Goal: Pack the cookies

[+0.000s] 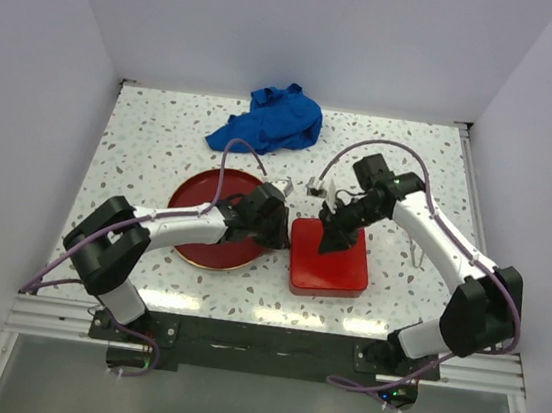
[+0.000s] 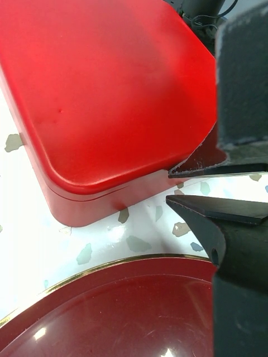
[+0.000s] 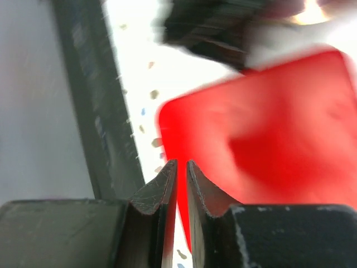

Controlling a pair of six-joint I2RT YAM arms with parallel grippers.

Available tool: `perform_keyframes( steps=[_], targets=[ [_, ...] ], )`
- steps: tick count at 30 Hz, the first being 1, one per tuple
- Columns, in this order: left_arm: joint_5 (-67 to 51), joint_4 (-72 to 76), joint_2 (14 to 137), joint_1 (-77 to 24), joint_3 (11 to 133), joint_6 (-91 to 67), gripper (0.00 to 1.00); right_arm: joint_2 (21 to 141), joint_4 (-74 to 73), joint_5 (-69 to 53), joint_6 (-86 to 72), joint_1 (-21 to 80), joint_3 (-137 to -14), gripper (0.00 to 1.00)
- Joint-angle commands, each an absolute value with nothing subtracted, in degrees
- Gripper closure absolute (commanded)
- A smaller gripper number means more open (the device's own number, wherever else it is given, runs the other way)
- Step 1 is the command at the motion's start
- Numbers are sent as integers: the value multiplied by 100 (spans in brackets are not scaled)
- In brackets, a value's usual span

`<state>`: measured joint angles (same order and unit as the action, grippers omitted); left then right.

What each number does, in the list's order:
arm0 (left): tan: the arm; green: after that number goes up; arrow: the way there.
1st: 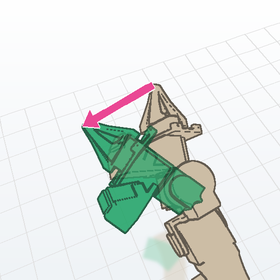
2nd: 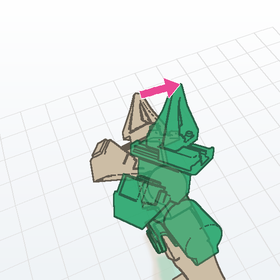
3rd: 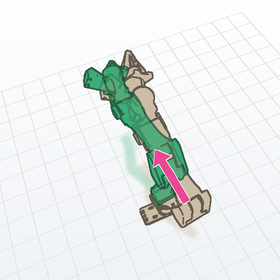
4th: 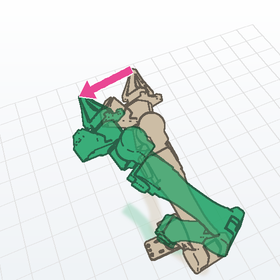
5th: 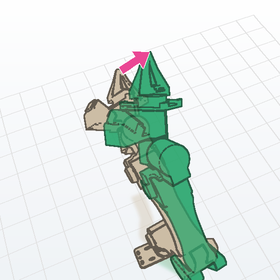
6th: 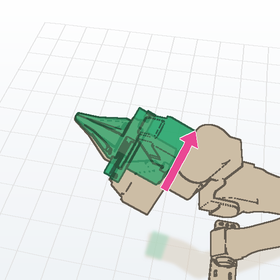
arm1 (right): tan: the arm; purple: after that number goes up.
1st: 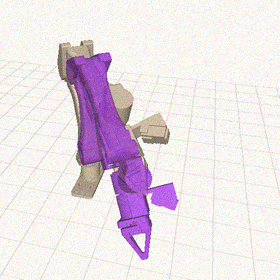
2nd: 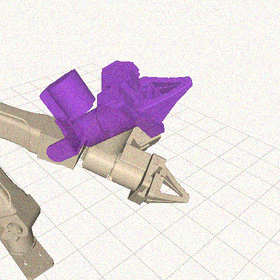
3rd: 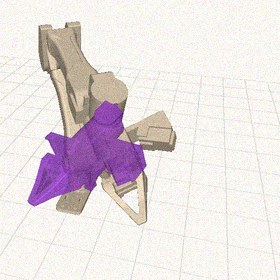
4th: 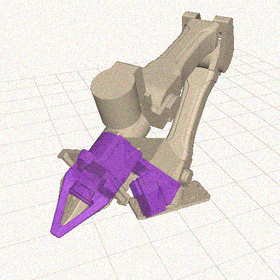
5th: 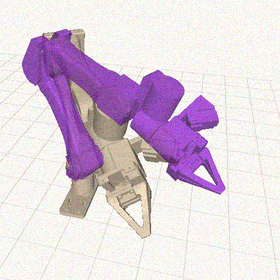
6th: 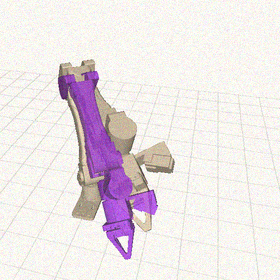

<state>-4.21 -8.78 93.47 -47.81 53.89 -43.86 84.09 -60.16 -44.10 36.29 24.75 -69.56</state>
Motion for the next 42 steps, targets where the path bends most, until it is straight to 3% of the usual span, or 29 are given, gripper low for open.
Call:
perform_keyframes(
  steps=[1, 12, 21, 33, 42],
  targets=[
    [-431, -712, 9422, -4834, 5695, -4315, 77, 7805, -6706, -4580, 5018, 3329, -6909, 85],
    [-510, -440, 9413, -4834, 5511, -4570, 76, 7418, -5239, -2139, 4377, 5210, -5671, 95],
    [-536, -413, 9396, -4825, 5511, -4623, 76, 7593, -4518, -1486, 4140, 5967, -5204, 95],
    [-563, -360, 9396, -4834, 5484, -4649, 76, 7813, -3656, -308, 3551, 6038, -4922, 93],
    [-571, -360, 9352, -4825, 5405, -4676, 75, 7708, -3788, -307, 3393, 6038, -4931, 87]
  ],
)
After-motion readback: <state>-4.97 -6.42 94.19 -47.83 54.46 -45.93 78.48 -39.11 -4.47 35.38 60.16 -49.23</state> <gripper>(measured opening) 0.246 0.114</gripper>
